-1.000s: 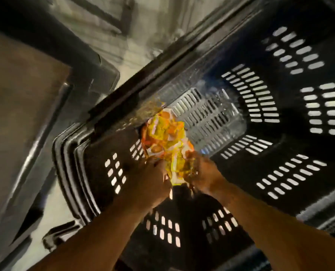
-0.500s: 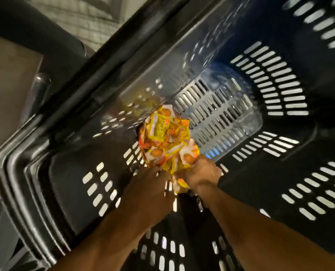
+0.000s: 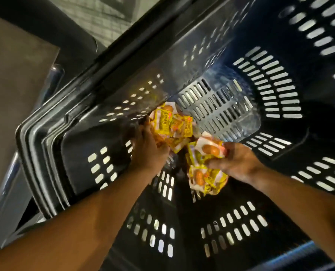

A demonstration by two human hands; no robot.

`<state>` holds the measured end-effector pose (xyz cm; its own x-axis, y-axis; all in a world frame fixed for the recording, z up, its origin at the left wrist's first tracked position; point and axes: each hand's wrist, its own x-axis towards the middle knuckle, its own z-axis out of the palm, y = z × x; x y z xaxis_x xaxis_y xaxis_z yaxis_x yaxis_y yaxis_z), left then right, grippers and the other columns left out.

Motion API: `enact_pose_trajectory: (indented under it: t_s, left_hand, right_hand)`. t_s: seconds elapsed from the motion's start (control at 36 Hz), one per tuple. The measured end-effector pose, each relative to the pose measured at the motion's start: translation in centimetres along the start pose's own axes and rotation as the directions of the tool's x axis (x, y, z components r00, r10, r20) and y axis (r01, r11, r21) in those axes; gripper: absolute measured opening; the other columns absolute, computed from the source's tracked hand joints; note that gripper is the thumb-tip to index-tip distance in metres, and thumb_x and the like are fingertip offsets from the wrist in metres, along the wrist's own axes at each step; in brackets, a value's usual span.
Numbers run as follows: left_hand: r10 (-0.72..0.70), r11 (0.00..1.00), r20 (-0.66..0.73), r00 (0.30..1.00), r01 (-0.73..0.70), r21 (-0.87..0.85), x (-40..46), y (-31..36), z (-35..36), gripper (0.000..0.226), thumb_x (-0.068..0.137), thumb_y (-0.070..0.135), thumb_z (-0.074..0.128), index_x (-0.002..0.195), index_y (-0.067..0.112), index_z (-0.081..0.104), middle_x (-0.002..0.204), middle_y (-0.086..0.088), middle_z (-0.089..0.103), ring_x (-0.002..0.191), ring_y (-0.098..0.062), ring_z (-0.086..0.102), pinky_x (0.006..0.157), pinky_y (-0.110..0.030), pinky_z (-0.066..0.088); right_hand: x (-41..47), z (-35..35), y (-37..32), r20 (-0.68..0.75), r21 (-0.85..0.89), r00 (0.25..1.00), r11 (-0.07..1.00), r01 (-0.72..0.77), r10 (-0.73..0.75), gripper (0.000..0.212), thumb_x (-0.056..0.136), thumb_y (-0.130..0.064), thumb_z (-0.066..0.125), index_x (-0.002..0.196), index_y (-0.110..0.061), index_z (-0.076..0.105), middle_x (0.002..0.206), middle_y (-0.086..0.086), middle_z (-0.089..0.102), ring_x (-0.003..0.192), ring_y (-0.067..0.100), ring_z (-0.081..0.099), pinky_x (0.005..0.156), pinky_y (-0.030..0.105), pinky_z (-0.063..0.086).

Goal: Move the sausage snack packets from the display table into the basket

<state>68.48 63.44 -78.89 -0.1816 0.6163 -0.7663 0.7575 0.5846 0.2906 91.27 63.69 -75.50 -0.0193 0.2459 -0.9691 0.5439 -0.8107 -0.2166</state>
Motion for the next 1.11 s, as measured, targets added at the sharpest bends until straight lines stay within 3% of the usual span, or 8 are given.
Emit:
enact_pose_trajectory:
  t_s: [0.22, 0.39, 0.53, 0.64, 0.75, 0.89, 1.03, 1.11]
  left_hand:
    - [-0.145, 0.937, -0.061, 0.988, 0.118, -0.328, 4.5, 1.9, 3.3, 0.089, 0.086, 0.03, 0.078, 0.154, 0.004, 0.027, 0.156, -0.017, 0.038, 0.143, -0.032, 0.038, 0.118, -0.043, 0.031]
    - [-0.246, 0.886, -0.036, 0.969, 0.209, -0.413, 6.6, 2.3, 3.9, 0.106, 0.065, 0.033, 0.094, 0.15, 0.012, 0.034, 0.147, -0.011, 0.051, 0.133, -0.03, 0.051, 0.111, -0.045, 0.042]
    - [-0.198, 0.911, 0.055, 0.979, 0.204, -0.358, 6.2, 1.8, 4.7, 0.075, 0.065, 0.023, 0.095, 0.124, 0.014, 0.049, 0.113, 0.001, 0.062, 0.089, -0.003, 0.067, 0.077, -0.025, 0.056]
    - [-0.187, 0.935, 0.045, 0.981, 0.192, -0.297, 5.8, 1.3, 5.0, 0.085, 0.066, 0.026, 0.093, 0.138, 0.012, 0.05, 0.137, -0.01, 0.057, 0.126, -0.027, 0.056, 0.105, -0.045, 0.048]
    - [-0.171, 0.928, 0.064, 0.983, 0.183, -0.326, 6.0, 0.2, 5.3, 0.05, 0.077, 0.017, 0.086, 0.115, 0.018, 0.053, 0.089, 0.013, 0.058, 0.079, -0.004, 0.056, 0.057, -0.013, 0.046]
    - [-0.164, 0.953, 0.149, 0.975, 0.195, -0.23, 5.6, -0.9, 3.6, 0.057, 0.088, 0.021, 0.077, 0.139, 0.023, 0.054, 0.132, -0.004, 0.063, 0.123, -0.027, 0.058, 0.104, -0.044, 0.049]
    - [-0.195, 0.944, 0.169, 0.966, 0.232, -0.235, 5.4, -1.5, 2.5, 0.043, 0.088, 0.011, 0.067, 0.13, 0.018, 0.061, 0.122, -0.007, 0.067, 0.111, -0.027, 0.062, 0.098, -0.043, 0.053]
    - [-0.222, 0.918, 0.177, 0.959, 0.267, -0.294, 5.4, -1.7, 2.7, 0.036, 0.091, 0.006, 0.061, 0.123, 0.019, 0.052, 0.11, -0.001, 0.061, 0.093, -0.017, 0.055, 0.073, -0.029, 0.047]
  right_hand:
    - [3.7, -4.5, 2.4, -0.281, 0.144, 0.958, 0.989, -0.012, 0.053, 0.045, 0.076, -0.01, 0.087, 0.116, -0.004, 0.067, 0.099, 0.01, 0.073, 0.081, 0.026, 0.068, 0.082, 0.043, 0.058]
    - [6.4, -3.0, 2.9, -0.261, 0.044, 0.965, 0.999, 0.0, 0.012, 0.068, 0.075, -0.02, 0.09, 0.133, -0.012, 0.055, 0.127, 0.007, 0.065, 0.119, 0.029, 0.062, 0.105, 0.045, 0.049]
    - [6.6, -1.7, 2.5, -0.319, 0.008, 0.947, 0.999, -0.043, 0.044, 0.069, 0.075, -0.026, 0.089, 0.133, -0.013, 0.054, 0.128, 0.009, 0.064, 0.12, 0.03, 0.062, 0.103, 0.04, 0.049]
    - [7.0, -1.4, 2.2, -0.336, -0.007, 0.939, 0.996, -0.084, 0.076, 0.065, 0.07, -0.035, 0.092, 0.121, -0.016, 0.056, 0.106, -0.002, 0.065, 0.114, 0.025, 0.062, 0.095, 0.03, 0.047]
    - [6.9, -1.1, 2.5, -0.279, 0.085, 0.953, 0.991, -0.101, 0.121, 0.078, 0.063, -0.037, 0.094, 0.131, -0.021, 0.059, 0.119, 0.001, 0.07, 0.116, 0.027, 0.064, 0.11, 0.041, 0.047]
    - [6.4, -0.6, 2.4, -0.237, 0.138, 0.959, 0.983, -0.125, 0.155, 0.074, 0.064, -0.028, 0.095, 0.13, -0.023, 0.062, 0.123, 0.002, 0.07, 0.117, 0.027, 0.065, 0.108, 0.043, 0.049]
    - [5.7, -0.8, 2.8, -0.253, 0.13, 0.95, 0.98, -0.154, 0.183, 0.079, 0.065, -0.025, 0.096, 0.133, -0.013, 0.058, 0.125, 0.012, 0.069, 0.116, 0.031, 0.066, 0.104, 0.045, 0.052]
    - [5.4, -0.7, 2.7, -0.271, 0.161, 0.944, 0.976, -0.146, 0.186, 0.094, 0.064, -0.023, 0.096, 0.138, -0.009, 0.04, 0.125, 0.014, 0.067, 0.115, 0.033, 0.066, 0.103, 0.047, 0.053]
